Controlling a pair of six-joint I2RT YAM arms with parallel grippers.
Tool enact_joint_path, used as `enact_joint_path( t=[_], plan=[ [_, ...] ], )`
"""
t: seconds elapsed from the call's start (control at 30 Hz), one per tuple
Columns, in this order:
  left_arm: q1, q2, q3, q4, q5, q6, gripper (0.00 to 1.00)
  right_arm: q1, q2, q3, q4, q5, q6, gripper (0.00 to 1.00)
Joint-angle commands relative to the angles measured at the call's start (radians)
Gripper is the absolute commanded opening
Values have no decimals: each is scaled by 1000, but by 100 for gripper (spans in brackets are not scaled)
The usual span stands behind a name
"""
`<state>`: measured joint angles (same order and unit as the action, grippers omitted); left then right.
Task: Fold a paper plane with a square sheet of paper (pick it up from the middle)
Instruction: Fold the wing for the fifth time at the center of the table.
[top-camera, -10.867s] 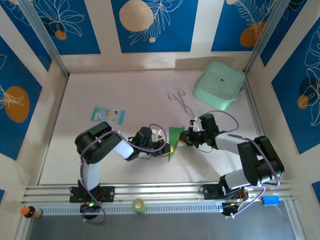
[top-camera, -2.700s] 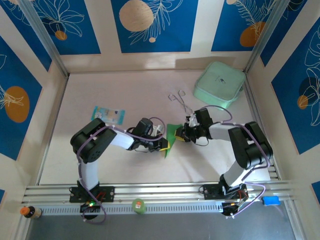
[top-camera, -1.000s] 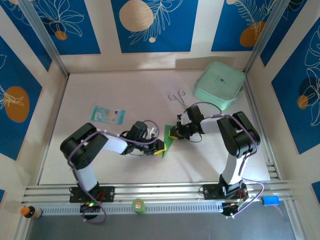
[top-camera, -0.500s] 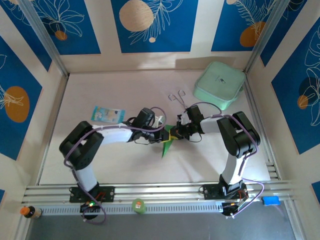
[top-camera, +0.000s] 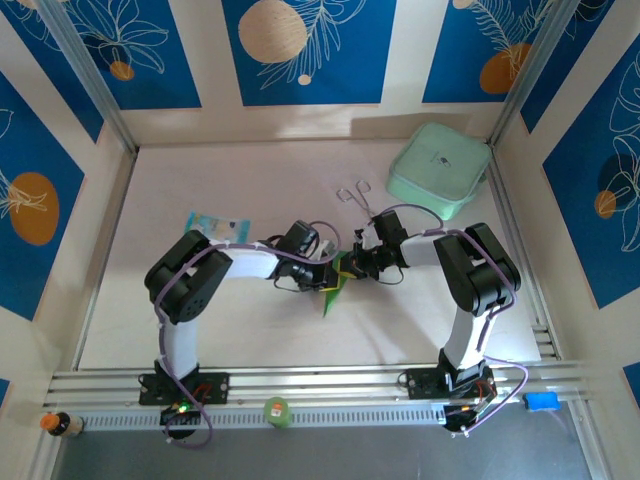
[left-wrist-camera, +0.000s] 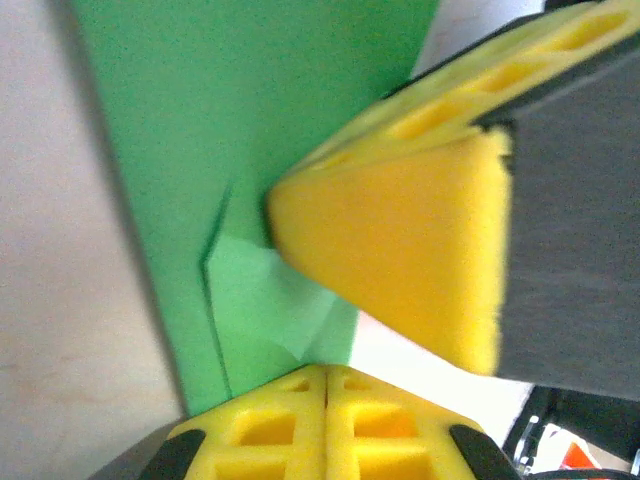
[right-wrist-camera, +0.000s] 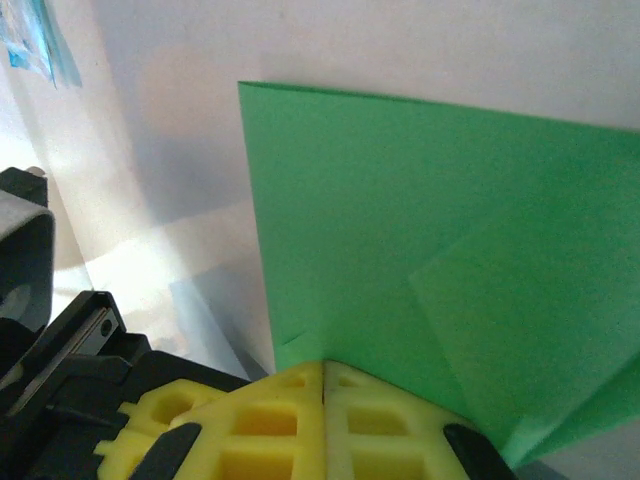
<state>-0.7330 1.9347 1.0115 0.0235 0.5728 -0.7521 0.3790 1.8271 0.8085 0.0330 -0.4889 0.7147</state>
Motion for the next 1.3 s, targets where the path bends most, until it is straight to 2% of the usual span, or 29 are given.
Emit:
enact_joint_path(
  t=[0.0,0.23,0.47,0.63,0.9,1.0,1.27],
  plan=[
    [7,9,-37,-45,-68,46,0,-12,-2,-35,-73,57,11,6],
    [8,6,-101,-21,-66,45,0,-23,-20,-46,-61,43,3,6],
    [8,9,-136,-28,11,66,0,-43,-153,-68,-43,48,-22,9],
    [7,7,-139,-34,23,76,0,-22,-201,-75,-35,38,-52,10],
    [8,9,-138,-27,18,61,0,53,-130,-51,-49,84,-51,9],
    [9,10,-142,-30,15,60,0,38,-95,-51,-65,130,-38,8],
    [9,19,-156,-19,20,57,0,-48,-68,-27,-81,148,-31,8]
  ],
)
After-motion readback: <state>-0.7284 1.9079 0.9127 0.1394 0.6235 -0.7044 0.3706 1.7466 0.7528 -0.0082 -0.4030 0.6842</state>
